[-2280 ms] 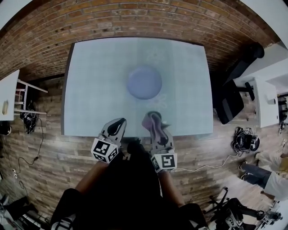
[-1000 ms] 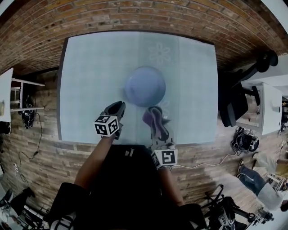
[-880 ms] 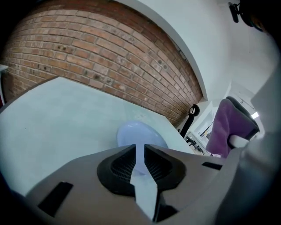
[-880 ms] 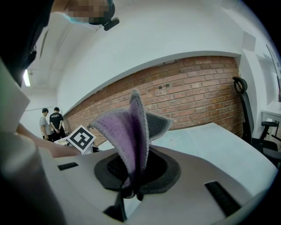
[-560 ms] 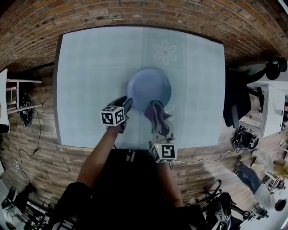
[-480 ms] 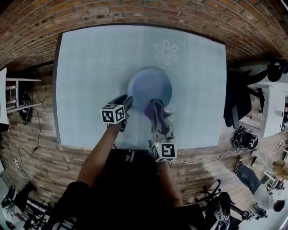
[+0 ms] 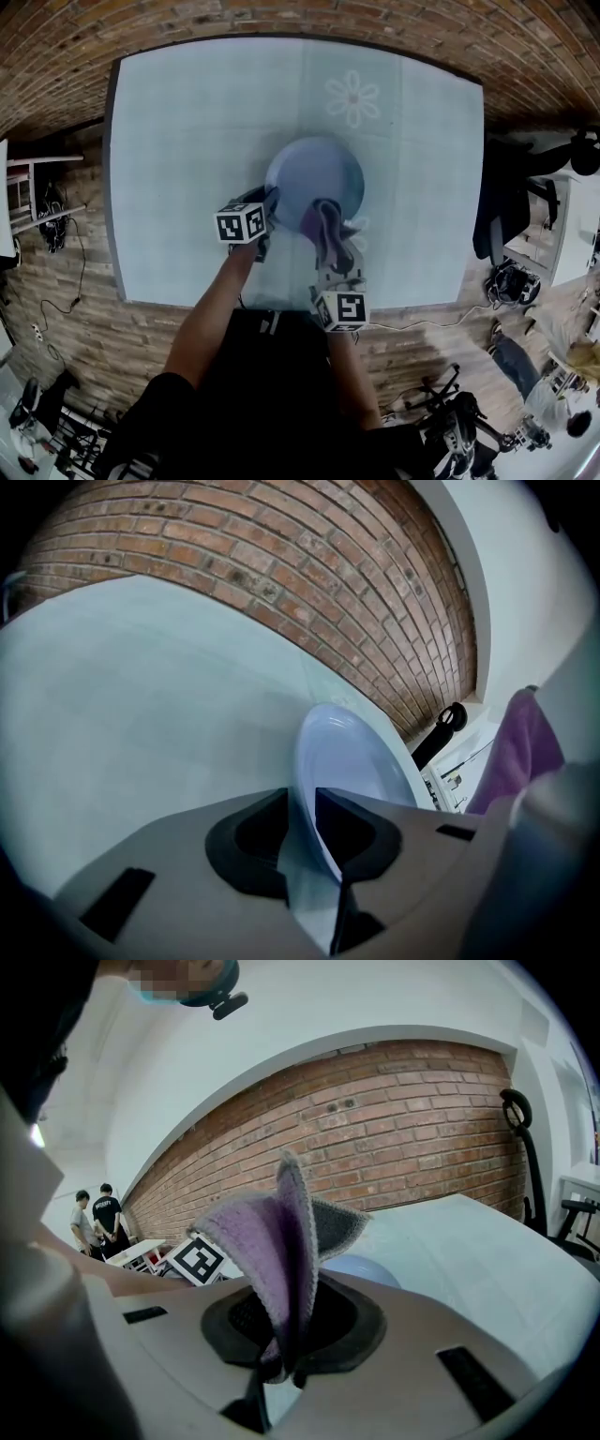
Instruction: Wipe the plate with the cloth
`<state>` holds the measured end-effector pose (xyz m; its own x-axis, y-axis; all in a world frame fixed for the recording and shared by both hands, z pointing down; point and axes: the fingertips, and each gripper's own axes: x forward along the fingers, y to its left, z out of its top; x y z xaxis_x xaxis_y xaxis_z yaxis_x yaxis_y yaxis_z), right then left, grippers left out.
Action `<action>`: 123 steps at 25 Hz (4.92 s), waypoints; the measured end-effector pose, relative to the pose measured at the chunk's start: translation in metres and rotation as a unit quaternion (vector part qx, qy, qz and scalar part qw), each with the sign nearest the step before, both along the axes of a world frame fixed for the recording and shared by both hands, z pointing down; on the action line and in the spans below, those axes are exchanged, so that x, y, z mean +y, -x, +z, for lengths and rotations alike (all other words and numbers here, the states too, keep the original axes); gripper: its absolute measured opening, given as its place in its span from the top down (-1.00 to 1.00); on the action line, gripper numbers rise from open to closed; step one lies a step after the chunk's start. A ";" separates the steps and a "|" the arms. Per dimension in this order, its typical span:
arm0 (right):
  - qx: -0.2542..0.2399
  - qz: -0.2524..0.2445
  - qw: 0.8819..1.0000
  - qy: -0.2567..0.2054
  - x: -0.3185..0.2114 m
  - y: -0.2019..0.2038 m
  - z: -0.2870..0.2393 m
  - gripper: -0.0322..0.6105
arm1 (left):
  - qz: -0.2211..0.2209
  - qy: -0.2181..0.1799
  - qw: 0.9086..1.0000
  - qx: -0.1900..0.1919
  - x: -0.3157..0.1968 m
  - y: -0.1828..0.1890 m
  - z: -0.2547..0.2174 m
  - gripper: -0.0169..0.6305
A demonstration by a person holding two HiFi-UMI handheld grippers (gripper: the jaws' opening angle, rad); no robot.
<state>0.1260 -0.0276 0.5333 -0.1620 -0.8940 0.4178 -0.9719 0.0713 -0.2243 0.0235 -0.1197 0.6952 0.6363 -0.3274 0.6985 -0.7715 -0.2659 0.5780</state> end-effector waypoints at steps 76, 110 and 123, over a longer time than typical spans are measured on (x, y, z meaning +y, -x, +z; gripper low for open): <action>0.259 -0.307 0.893 0.205 -0.010 0.063 0.149 0.71 | 0.109 0.029 0.993 0.021 0.122 0.038 0.003 0.81; 0.401 -0.332 0.802 0.293 0.089 -0.018 0.154 0.71 | 0.068 0.030 0.997 0.024 0.121 0.044 0.004 0.81; 0.330 -0.388 0.797 0.325 0.147 0.013 0.157 0.71 | 0.067 0.028 0.997 0.021 0.121 0.043 0.005 0.81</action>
